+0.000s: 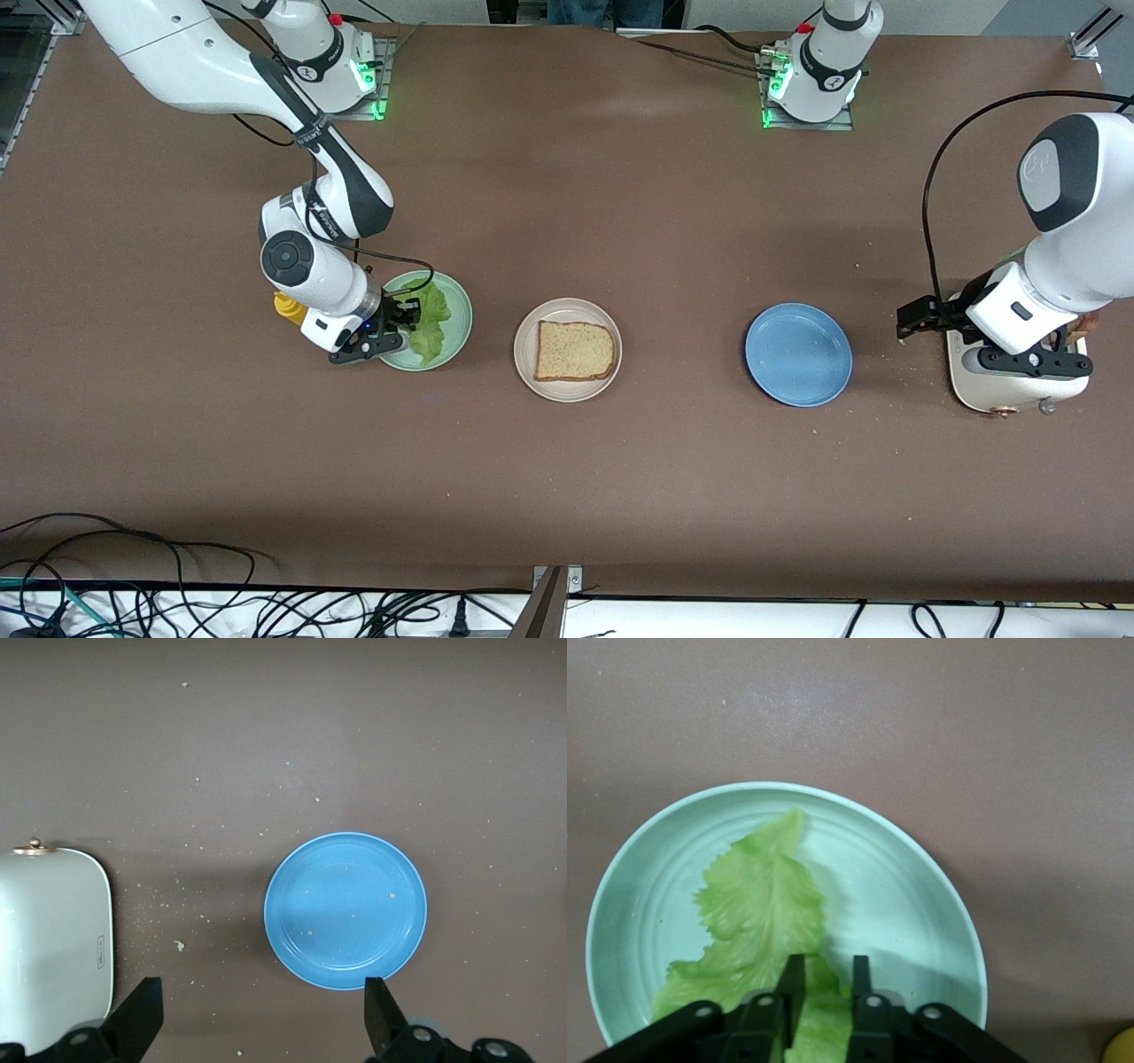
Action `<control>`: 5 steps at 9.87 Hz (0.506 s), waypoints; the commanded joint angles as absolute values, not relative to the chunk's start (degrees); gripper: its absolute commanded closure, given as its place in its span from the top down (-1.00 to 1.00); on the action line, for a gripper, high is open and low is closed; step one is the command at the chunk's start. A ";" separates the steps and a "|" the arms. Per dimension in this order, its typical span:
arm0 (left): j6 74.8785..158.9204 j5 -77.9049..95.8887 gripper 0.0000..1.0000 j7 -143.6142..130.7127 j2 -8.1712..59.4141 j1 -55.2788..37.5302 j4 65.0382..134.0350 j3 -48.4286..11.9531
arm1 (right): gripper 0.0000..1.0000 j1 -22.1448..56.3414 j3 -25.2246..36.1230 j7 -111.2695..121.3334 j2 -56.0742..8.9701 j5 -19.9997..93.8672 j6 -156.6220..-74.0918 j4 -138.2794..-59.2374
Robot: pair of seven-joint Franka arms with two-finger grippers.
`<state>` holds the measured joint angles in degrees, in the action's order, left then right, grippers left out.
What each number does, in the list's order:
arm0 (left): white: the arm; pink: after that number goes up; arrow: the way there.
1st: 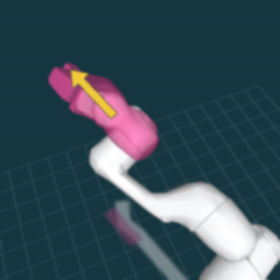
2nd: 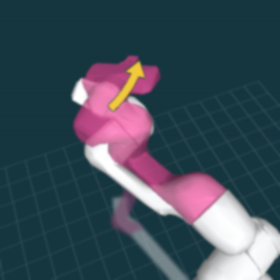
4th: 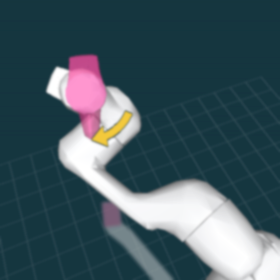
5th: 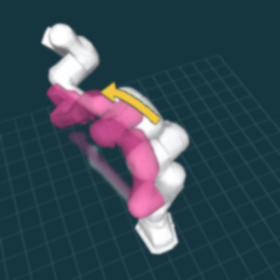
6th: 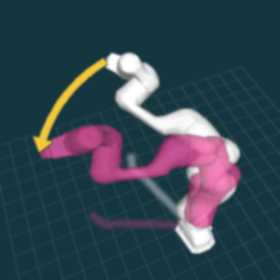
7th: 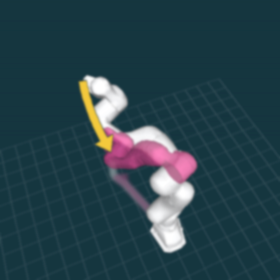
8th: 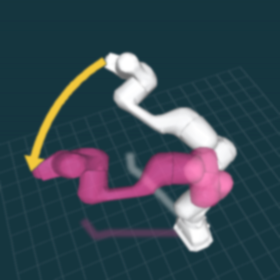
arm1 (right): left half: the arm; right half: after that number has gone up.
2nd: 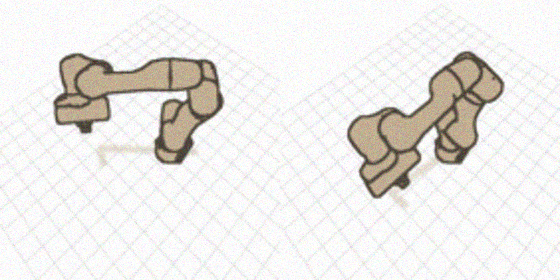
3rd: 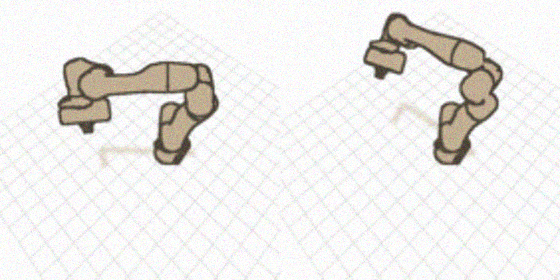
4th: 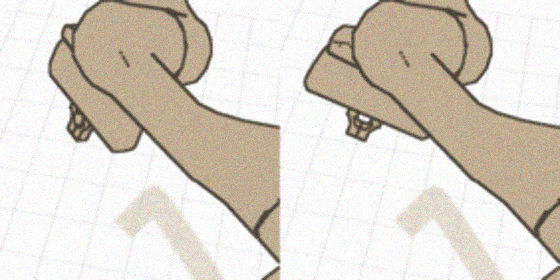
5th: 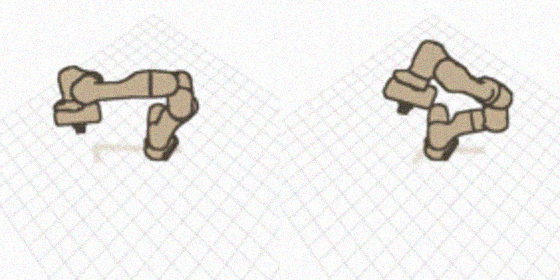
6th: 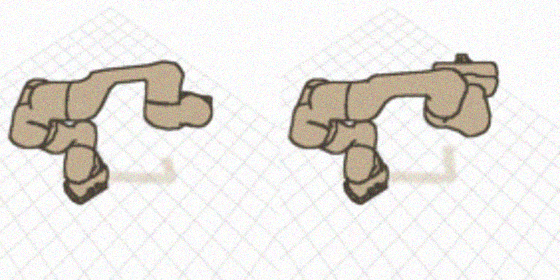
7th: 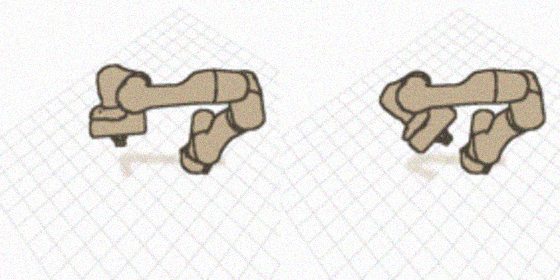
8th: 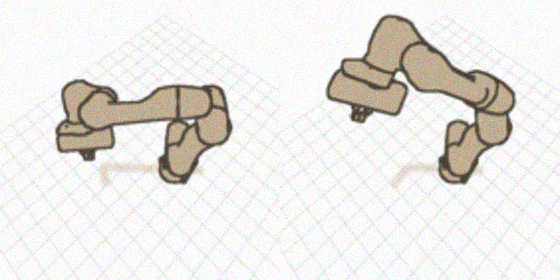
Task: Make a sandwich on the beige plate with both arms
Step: 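Grasp the lettuce leaf on the green plate with the right gripper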
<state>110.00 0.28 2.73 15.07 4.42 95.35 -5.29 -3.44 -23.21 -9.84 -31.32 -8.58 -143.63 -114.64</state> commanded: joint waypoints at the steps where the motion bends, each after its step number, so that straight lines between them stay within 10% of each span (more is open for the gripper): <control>1: 109.95 -1.85 1.00 2.64 15.12 4.48 95.54 -5.63 | -1.00 -3.34 -23.20 -10.11 -31.64 -9.40 -144.23 -114.17; 5: 109.95 -1.85 1.00 2.64 15.12 4.57 95.54 -5.63 | -1.00 -3.34 -23.90 -18.87 -27.52 -9.32 -141.61 -113.82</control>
